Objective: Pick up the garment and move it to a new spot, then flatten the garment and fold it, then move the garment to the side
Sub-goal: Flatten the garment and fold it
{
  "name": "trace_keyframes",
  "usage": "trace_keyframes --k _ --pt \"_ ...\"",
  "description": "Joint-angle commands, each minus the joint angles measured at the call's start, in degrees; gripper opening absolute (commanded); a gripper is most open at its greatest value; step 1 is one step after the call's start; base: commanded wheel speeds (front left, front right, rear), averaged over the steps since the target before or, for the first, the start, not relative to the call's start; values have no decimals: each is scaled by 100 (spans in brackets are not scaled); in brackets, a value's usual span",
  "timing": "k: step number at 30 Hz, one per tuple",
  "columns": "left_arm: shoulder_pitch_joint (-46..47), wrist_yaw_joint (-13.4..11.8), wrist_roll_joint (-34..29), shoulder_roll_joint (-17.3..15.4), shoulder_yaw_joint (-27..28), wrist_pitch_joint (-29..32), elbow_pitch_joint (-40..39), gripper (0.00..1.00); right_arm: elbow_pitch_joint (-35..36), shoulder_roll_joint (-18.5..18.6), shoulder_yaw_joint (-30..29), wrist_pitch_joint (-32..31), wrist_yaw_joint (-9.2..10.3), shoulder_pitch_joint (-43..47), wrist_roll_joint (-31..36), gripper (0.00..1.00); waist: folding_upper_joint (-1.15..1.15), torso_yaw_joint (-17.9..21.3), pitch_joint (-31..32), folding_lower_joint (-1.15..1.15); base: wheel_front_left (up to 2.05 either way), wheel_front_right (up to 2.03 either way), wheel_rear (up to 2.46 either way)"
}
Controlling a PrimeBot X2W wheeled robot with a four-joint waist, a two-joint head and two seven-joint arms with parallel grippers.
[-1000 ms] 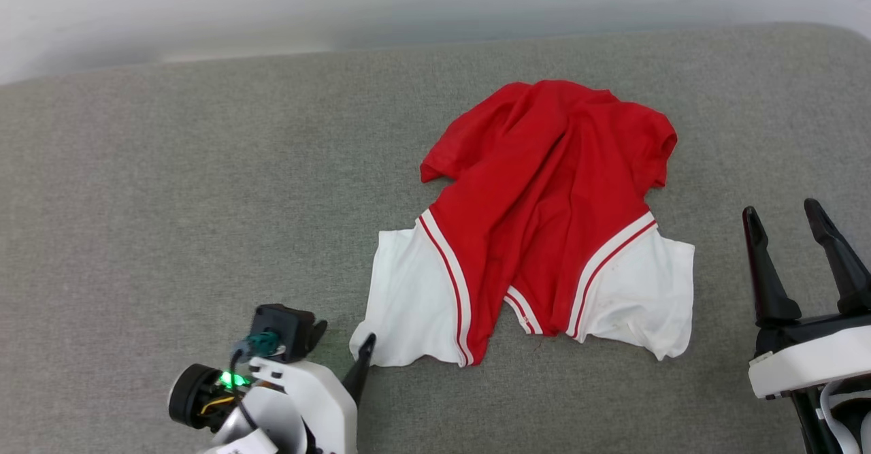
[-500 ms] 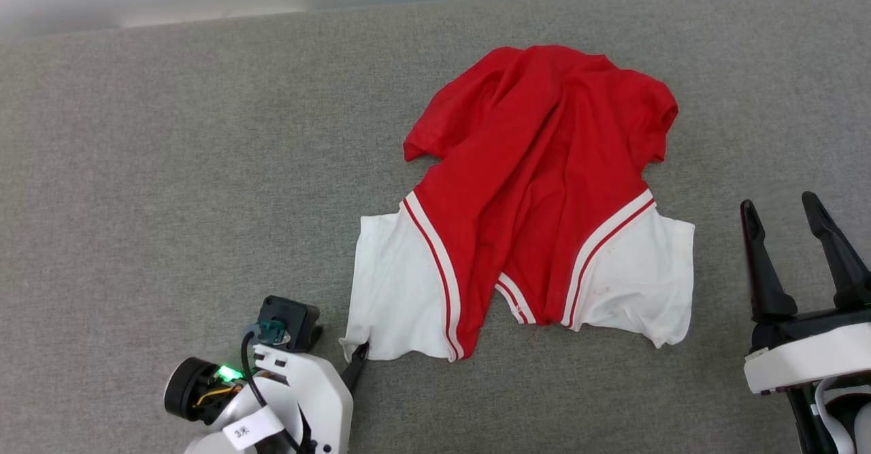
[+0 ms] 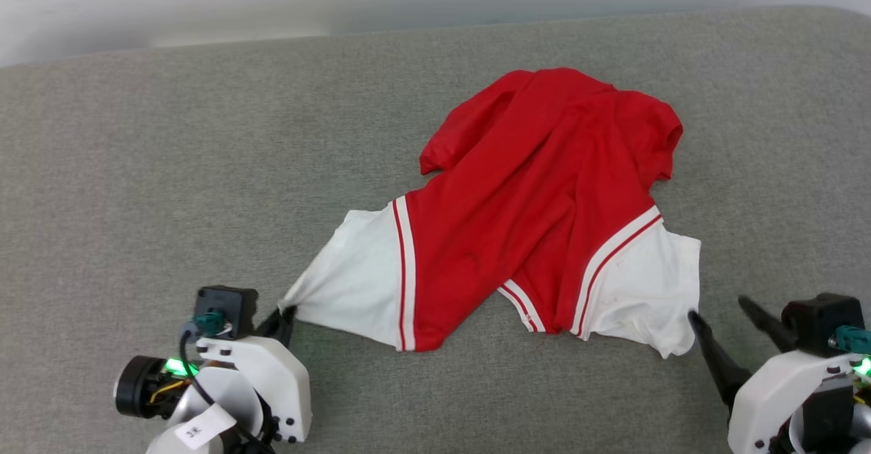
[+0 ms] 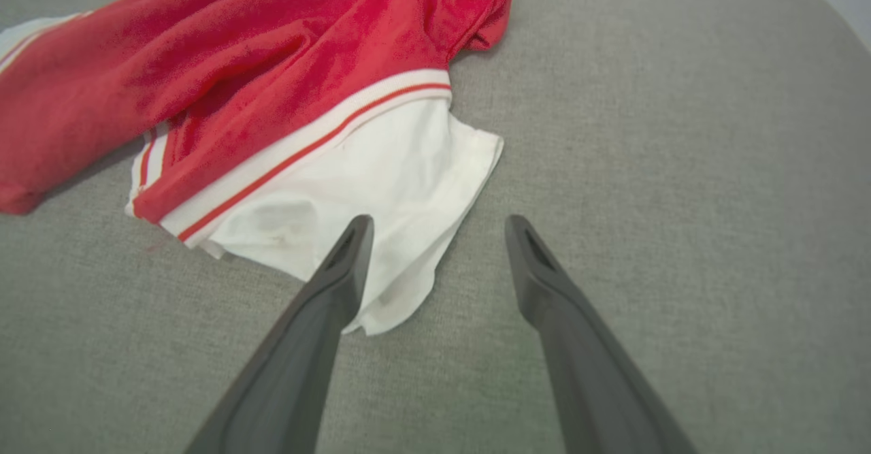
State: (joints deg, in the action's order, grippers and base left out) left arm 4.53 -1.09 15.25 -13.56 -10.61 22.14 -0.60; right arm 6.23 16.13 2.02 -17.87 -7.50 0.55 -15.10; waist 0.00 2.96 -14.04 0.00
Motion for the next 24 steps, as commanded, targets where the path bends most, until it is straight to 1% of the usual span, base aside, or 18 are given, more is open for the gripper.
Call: trace_keyframes --k 1,4,7,9,12,13,19,20,24 --pt "-44 -60 -48 -8 66 -85 -136 0 126 55 -39 -421 4 138 -82 100 0 -81 54 0 0 0 0" --pt "-85 -123 -15 -72 173 -224 -405 0 433 35 -248 -1352 3 298 -133 100 0 -162 51 0 0 0 0" --pt "-129 -130 30 -82 212 -274 -646 0 714 -117 -490 -1995 3 252 -53 100 0 -247 -1 0 0 0 0" --pt "-152 -127 40 -81 186 -258 -770 0 796 -302 -698 -2260 3 133 36 100 0 -309 -49 0 0 0 0" --pt "-138 -114 53 -49 126 -255 -905 0 735 -700 -873 -2636 3 18 75 100 0 -406 -114 0 0 0 0" --pt "-120 -109 40 -42 105 -252 -936 0 704 -780 -891 -2716 3 -19 42 100 0 -443 -136 0 0 0 0" --pt "-24 -91 12 -2 0 -275 -1007 0 480 -874 -955 -2941 2 -107 130 100 0 -605 -235 0 0 0 0" --pt "3 -82 11 13 -49 -306 -1023 0 308 -893 -947 -3031 2 -132 200 100 0 -682 -288 0 0 0 0" --pt "43 -61 20 21 -102 -320 -1009 0 25 -901 -823 -3164 1 -144 141 100 0 -772 -369 0 0 0 0"
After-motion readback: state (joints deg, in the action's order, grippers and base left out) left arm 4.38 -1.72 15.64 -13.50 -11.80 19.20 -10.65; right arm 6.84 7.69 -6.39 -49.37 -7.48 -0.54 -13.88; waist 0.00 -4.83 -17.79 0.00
